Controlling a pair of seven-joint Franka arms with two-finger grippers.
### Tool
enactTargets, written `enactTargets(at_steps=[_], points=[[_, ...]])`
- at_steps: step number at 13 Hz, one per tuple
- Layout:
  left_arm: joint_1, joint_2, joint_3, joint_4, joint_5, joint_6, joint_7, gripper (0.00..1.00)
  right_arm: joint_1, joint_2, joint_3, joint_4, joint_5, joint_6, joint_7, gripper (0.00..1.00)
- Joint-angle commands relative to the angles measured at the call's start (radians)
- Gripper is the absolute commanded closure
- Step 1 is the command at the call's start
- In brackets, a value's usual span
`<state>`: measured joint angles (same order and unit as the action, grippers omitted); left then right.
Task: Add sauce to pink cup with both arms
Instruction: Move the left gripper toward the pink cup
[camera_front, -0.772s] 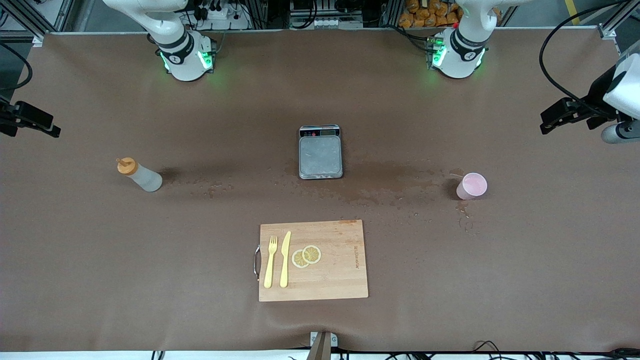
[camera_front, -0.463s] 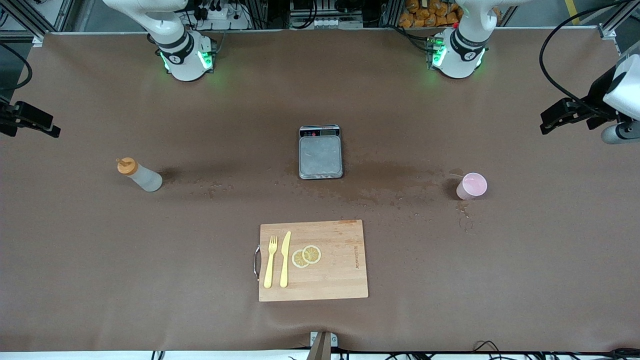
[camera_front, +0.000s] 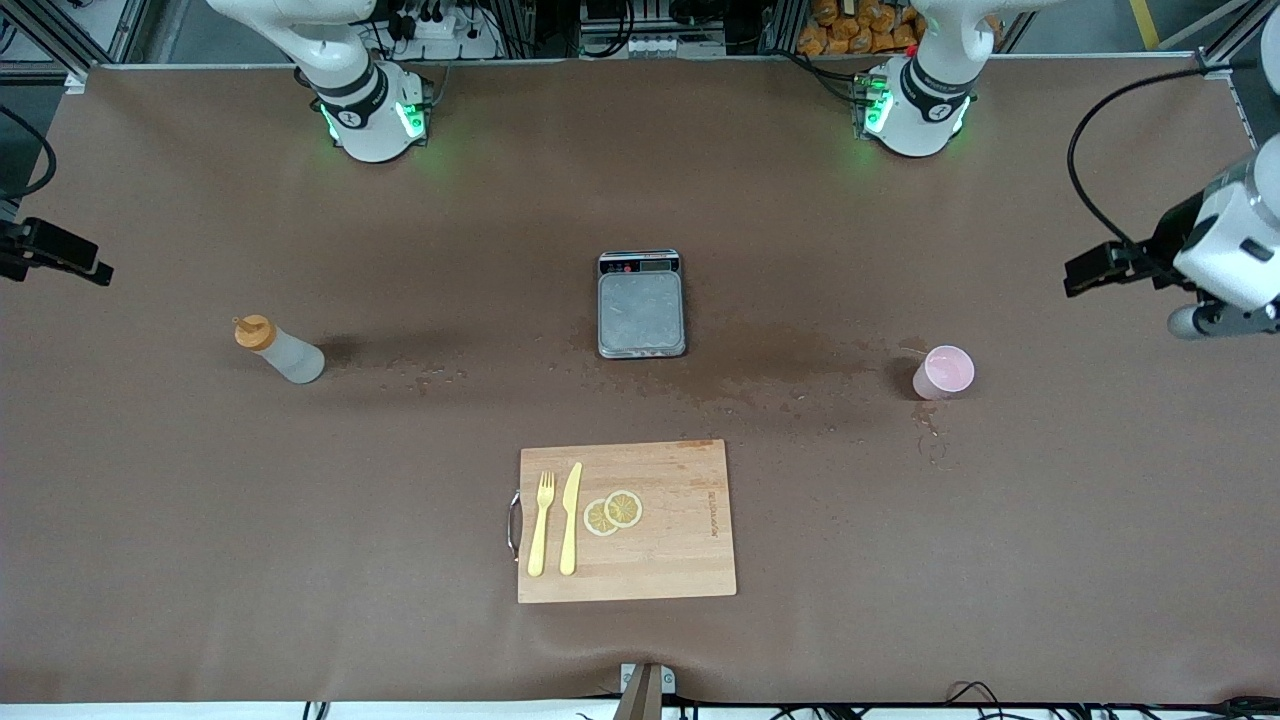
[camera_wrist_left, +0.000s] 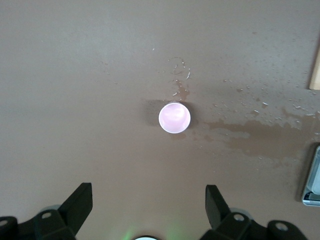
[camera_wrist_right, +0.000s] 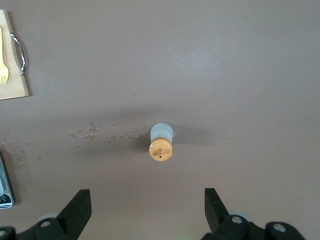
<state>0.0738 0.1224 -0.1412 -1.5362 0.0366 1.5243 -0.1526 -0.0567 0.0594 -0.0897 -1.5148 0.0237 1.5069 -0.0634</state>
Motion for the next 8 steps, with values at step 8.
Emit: enactTargets(at_steps=[8], points=[[0.073, -0.007, -0.005, -0.456, -0.026, 0.509, 0.008, 0.0, -0.121, 0.138, 0.011, -0.001, -0.002, 0.075, 0.007, 0.0]])
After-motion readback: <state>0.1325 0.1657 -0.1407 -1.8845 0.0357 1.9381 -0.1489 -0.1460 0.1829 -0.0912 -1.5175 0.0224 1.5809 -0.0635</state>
